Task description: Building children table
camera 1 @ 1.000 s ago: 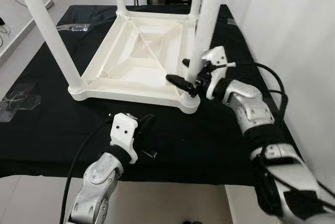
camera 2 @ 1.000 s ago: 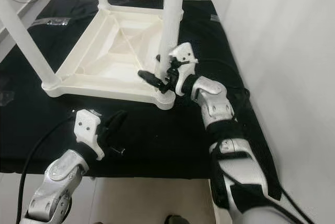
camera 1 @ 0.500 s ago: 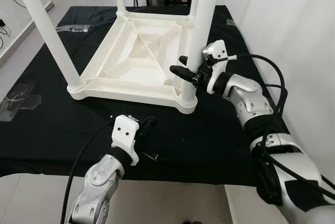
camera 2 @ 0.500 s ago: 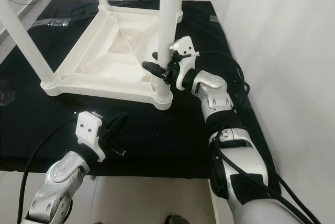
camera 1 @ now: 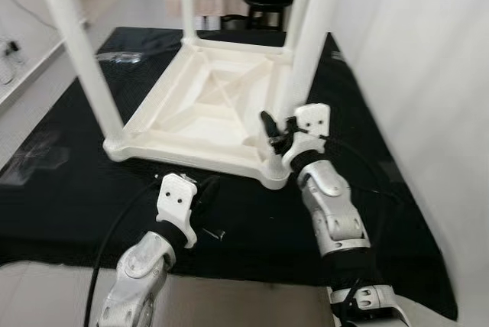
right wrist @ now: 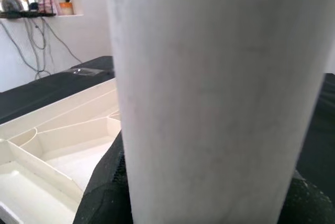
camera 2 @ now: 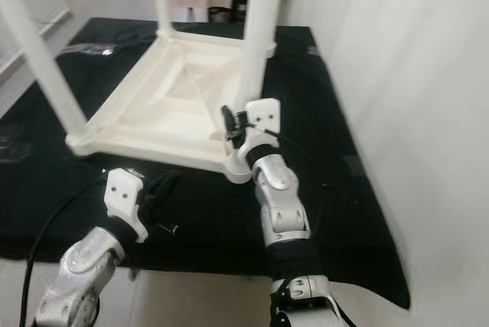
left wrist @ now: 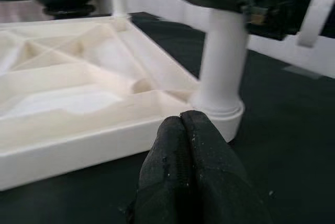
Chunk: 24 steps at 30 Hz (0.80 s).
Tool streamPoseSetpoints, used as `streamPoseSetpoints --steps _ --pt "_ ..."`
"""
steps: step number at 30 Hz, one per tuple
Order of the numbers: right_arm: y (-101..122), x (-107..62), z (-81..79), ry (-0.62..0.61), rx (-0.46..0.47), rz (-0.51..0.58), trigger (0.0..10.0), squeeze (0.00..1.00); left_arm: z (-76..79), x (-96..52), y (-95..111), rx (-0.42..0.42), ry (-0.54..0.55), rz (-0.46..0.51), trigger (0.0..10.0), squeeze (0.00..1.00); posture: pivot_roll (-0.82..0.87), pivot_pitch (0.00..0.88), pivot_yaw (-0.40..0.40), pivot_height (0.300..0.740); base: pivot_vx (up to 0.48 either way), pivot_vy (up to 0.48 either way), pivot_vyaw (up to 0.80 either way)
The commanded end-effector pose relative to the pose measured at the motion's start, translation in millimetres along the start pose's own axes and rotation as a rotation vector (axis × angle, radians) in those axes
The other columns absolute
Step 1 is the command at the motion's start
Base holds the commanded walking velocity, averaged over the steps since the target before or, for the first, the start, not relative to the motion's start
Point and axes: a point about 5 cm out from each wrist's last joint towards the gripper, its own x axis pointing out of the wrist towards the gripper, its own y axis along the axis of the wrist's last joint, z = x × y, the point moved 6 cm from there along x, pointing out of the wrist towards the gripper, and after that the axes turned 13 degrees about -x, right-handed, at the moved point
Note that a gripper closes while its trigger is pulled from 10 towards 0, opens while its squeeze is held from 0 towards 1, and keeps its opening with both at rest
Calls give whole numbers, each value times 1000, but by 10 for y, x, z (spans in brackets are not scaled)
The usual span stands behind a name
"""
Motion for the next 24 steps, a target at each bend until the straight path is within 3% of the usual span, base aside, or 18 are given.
streamPoseSetpoints --steps 1,4,5,8,16,19,24 --pt "-594 -124 -71 17 15 -209 10000 0 -17 -22 -67 -15 6 -25 10000 0 36 133 -18 740 0 0 0" --pt "-563 -116 25 -20 8 -206 10000 0 -25 -21 -62 -12 10 -22 10000 0 35 132 -17 740 0 0 0" --pt "-519 -145 70 -35 -7 -197 10000 1000 -27 -22 -61 -13 10 -23 10000 0 33 134 -14 740 0 0 0" --pt "-497 -224 283 -99 -29 -200 10000 1000 -51 -24 -51 -26 17 -20 10000 0 26 134 -8 740 0 0 0" --pt "-536 -351 470 -139 -52 -198 10000 1000 -218 2 26 -70 97 13 10000 0 10 139 -5 740 0 0 0" --pt "-607 -556 714 -225 -108 -225 10000 1000 -405 13 89 -98 185 33 10000 0 5 141 -1 740 0 0 0" --pt "-685 -743 872 -257 -154 -274 10000 1000 -506 25 200 -61 227 68 10000 0 -5 141 -2 740 0 0 0"
